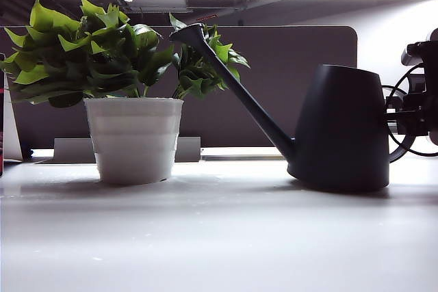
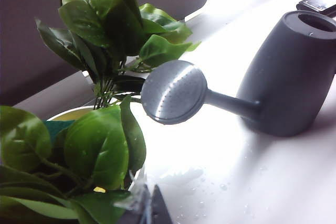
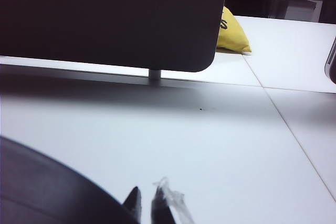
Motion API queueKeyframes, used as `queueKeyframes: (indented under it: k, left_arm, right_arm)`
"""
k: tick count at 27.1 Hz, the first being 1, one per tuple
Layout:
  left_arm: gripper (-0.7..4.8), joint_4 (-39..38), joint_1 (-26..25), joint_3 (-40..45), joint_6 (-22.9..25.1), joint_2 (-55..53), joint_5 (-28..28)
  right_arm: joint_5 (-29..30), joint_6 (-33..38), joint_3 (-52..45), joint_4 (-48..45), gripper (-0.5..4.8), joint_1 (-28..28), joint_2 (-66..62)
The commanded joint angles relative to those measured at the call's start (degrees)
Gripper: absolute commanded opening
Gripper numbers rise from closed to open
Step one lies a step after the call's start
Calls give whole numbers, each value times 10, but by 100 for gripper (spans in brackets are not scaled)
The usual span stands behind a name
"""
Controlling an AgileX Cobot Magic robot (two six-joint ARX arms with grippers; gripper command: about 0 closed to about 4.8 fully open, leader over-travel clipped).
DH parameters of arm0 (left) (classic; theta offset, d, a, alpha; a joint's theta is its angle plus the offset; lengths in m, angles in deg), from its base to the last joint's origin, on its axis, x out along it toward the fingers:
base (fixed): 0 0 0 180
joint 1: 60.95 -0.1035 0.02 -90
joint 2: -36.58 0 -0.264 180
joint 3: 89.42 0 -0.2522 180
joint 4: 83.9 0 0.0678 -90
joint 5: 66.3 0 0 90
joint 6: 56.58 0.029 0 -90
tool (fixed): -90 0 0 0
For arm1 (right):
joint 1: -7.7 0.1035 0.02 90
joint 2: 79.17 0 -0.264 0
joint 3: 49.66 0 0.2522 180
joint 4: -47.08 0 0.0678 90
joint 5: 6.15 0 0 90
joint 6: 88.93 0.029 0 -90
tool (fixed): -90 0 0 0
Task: Pick up the watering can from the table, water the potted plant, and put the can back.
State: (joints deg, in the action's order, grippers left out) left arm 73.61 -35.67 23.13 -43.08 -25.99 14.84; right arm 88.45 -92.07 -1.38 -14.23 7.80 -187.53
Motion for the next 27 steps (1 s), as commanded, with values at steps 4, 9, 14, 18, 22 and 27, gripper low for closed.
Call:
queueKeyframes:
  k: [4,9,14,18,22,27]
  left_arm:
    - [-6,3,0,-1,2,0,-2]
    - [-6,1,0,-1,2,0,-2]
    - [-6,-4,0,-1,0,0,-2]
    - [-6,-5,0,-1,0,0,-2]
    - [-6,-5,0,-1,0,0,-2]
    - [-6,-9,0,-1,0,0,-2]
  right_arm:
    - [4,30,7,-40,6,0,6]
    - [4,31,7,-15,58,0,7]
    - [5,31,7,-11,152,0,7]
    - [20,31,7,-10,310,0,8]
    - [36,31,6,17,311,1,16]
    - [47,-1,6,199,311,1,82]
